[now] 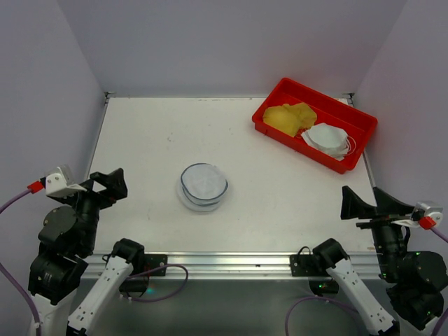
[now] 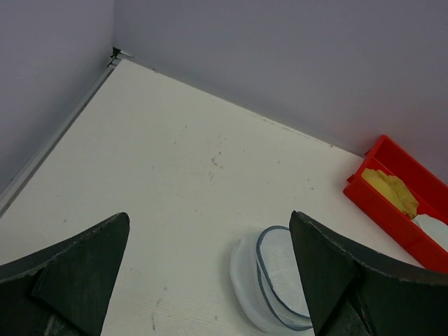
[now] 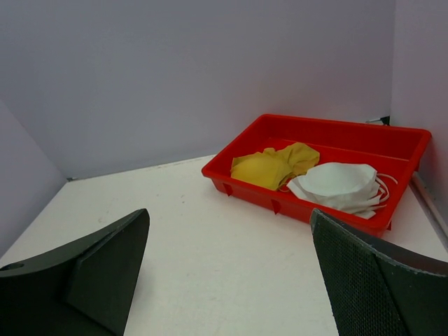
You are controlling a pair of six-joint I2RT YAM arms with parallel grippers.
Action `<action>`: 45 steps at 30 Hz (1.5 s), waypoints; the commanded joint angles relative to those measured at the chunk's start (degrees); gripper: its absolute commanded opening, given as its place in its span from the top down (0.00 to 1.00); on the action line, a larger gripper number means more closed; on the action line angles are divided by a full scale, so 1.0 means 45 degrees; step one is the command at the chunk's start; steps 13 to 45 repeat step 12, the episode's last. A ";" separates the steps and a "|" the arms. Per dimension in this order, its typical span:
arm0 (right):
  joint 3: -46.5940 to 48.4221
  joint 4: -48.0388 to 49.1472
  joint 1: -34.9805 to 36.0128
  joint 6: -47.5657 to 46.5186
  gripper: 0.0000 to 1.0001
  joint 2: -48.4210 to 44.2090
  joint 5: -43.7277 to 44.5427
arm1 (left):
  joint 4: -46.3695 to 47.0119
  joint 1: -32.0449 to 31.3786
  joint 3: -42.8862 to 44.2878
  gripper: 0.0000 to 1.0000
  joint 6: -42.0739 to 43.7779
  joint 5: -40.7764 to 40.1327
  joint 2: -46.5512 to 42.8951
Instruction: Unzip the laundry bag and remove the bra
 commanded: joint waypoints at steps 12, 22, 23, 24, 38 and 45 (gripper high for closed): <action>0.0129 0.0312 -0.0027 -0.0413 0.01 0.0164 -0.0304 | 0.0289 0.0086 -0.0505 0.00 -0.0044 0.0492 0.0500; 0.0129 0.0312 -0.0027 -0.0413 0.01 0.0164 -0.0304 | 0.0289 0.0086 -0.0505 0.00 -0.0044 0.0492 0.0500; 0.0129 0.0312 -0.0027 -0.0413 0.01 0.0164 -0.0304 | 0.0289 0.0086 -0.0505 0.00 -0.0044 0.0492 0.0500; 0.0129 0.0312 -0.0027 -0.0413 0.01 0.0164 -0.0304 | 0.0289 0.0086 -0.0505 0.00 -0.0044 0.0492 0.0500; 0.0129 0.0312 -0.0027 -0.0413 0.01 0.0164 -0.0304 | 0.0289 0.0086 -0.0505 0.00 -0.0044 0.0492 0.0500; 0.0129 0.0312 -0.0027 -0.0413 0.01 0.0164 -0.0304 | 0.0289 0.0086 -0.0505 0.00 -0.0044 0.0492 0.0500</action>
